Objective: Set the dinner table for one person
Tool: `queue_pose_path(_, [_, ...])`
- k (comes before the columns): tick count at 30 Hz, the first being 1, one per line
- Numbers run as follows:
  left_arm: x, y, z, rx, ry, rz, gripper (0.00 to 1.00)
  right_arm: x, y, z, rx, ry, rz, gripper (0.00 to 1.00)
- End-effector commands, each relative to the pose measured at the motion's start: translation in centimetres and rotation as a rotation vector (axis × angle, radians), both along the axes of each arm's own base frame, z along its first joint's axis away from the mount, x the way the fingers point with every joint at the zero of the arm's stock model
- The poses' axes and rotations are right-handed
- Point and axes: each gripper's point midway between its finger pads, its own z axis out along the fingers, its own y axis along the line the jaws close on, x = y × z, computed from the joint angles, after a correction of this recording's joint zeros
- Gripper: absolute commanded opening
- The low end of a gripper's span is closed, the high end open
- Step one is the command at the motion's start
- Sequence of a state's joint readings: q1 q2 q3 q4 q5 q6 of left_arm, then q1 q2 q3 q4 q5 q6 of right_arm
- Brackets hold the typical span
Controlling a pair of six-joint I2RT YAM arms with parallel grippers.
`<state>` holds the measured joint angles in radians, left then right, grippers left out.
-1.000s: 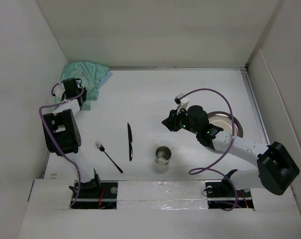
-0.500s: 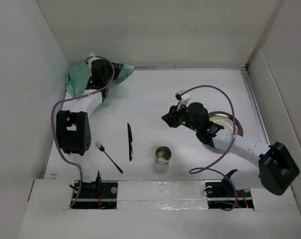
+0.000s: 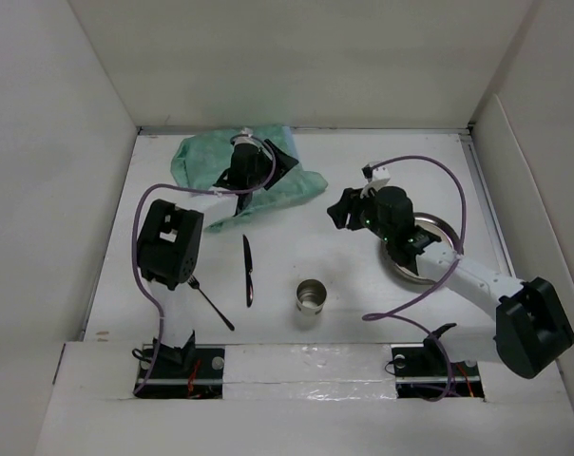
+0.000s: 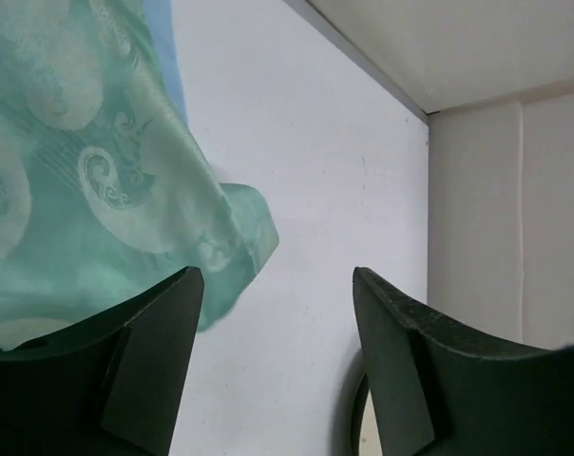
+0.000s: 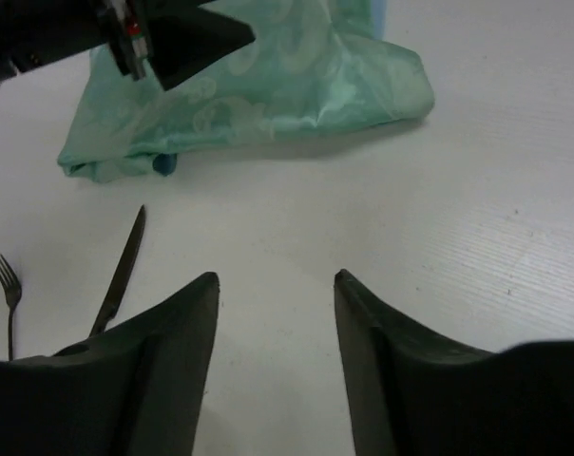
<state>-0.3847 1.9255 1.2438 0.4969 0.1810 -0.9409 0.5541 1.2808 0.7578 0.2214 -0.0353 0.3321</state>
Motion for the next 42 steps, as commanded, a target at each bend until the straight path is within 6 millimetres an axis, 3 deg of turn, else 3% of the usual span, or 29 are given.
queue_pose_path(1, [-0.1, -0.1, 5.2, 0.036, -0.146, -0.023, 0.62, 1.2, -0.8, 1.9, 0.041, -0.026, -0.058, 0.60])
queue_pose_path(2, [-0.6, 0.3, 7.4, 0.037, -0.188, -0.016, 0.68, 1.5, -0.6, 1.8, 0.034, -0.011, -0.059, 0.68])
queue_pose_path(4, [-1.3, 1.2, 8.9, 0.076, -0.231, -0.001, 0.70, 2.3, -0.8, 1.3, 0.015, -0.005, -0.091, 0.73])
queue_pose_path(5, [-2.3, 2.0, 11.5, 0.075, -0.280, 0.017, 0.70, 2.8, -0.6, 1.5, 0.020, -0.010, -0.097, 0.77])
queue_pose_path(6, [-2.8, 3.5, 10.6, 0.106, -0.265, 0.079, 0.70, 3.4, -0.4, 0.2, 0.004, 0.015, -0.101, 0.79])
queue_pose_path(7, [-3.4, 4.5, 11.0, 0.106, -0.275, 0.119, 0.70, 3.7, -0.2, -0.5, 0.001, 0.037, -0.106, 0.79])
queue_pose_path(8, [-4.7, 6.0, 13.1, 0.091, -0.315, 0.173, 0.68, 4.2, -0.3, -0.8, 0.011, 0.054, -0.121, 0.79])
queue_pose_path(9, [-5.7, 7.8, 10.4, 0.115, -0.262, 0.247, 0.67, 4.8, 0.2, -1.9, 0.009, 0.081, -0.126, 0.79])
queue_pose_path(11, [-7.8, 10.1, 10.6, 0.097, -0.265, 0.335, 0.64, 5.9, 0.6, -2.7, 0.049, 0.114, -0.145, 0.76])
queue_pose_path(12, [-9.1, 11.7, 6.8, 0.128, -0.192, 0.389, 0.64, 7.0, 0.7, -3.8, 0.052, 0.145, -0.164, 0.74])
queue_pose_path(14, [-11.2, 13.1, 5.8, 0.062, -0.154, 0.450, 0.63, 7.7, 1.7, -4.7, 0.099, 0.197, -0.145, 0.72])
queue_pose_path(15, [-12.4, 14.5, 2.7, 0.083, -0.095, 0.489, 0.63, 8.3, 1.7, -5.1, 0.107, 0.210, -0.157, 0.71])
queue_pose_path(17, [-14.1, 16.0, 1.6, 0.062, -0.057, 0.538, 0.63, 9.8, 2.4, -6.3, 0.159, 0.250, -0.175, 0.70])
queue_pose_path(18, [-15.3, 17.2, -1.0, 0.109, 0.006, 0.566, 0.64, 10.1, 2.8, -6.6, 0.174, 0.255, -0.168, 0.69])
queue_pose_path(20, [-16.4, 18.4, -1.5, 0.105, 0.036, 0.605, 0.70, 11.0, 3.6, -7.3, 0.202, 0.242, -0.159, 0.67])
queue_pose_path(25, [-18.8, 20.2, -4.1, 0.156, 0.118, 0.665, 0.75, 12.4, 4.5, -8.8, 0.316, 0.310, -0.175, 0.67])
queue_pose_path(29, [-18.7, 21.3, -5.8, 0.042, 0.162, 0.717, 0.77, 13.6, 5.8, -10.7, 0.441, 0.378, -0.176, 0.66])
queue_pose_path(31, [-18.5, 21.4, -6.5, -0.003, 0.195, 0.701, 0.77, 14.0, 6.0, -10.3, 0.475, 0.370, -0.182, 0.66])
queue_pose_path(32, [-17.9, 21.3, -6.1, -0.054, 0.165, 0.689, 0.77, 14.2, 6.2, -11.0, 0.481, 0.380, -0.185, 0.66])
queue_pose_path(35, [-16.8, 22.1, -7.8, -0.084, 0.222, 0.749, 0.77, 14.7, 6.5, -11.5, 0.516, 0.402, -0.202, 0.63])
queue_pose_path(37, [-15.9, 22.0, -6.9, -0.090, 0.208, 0.747, 0.76, 14.9, 6.4, -11.4, 0.520, 0.391, -0.211, 0.62])
queue_pose_path(42, [-14.3, 20.5, -7.0, -0.182, 0.232, 0.717, 0.72, 15.5, 6.1, -11.4, 0.520, 0.381, -0.239, 0.54])
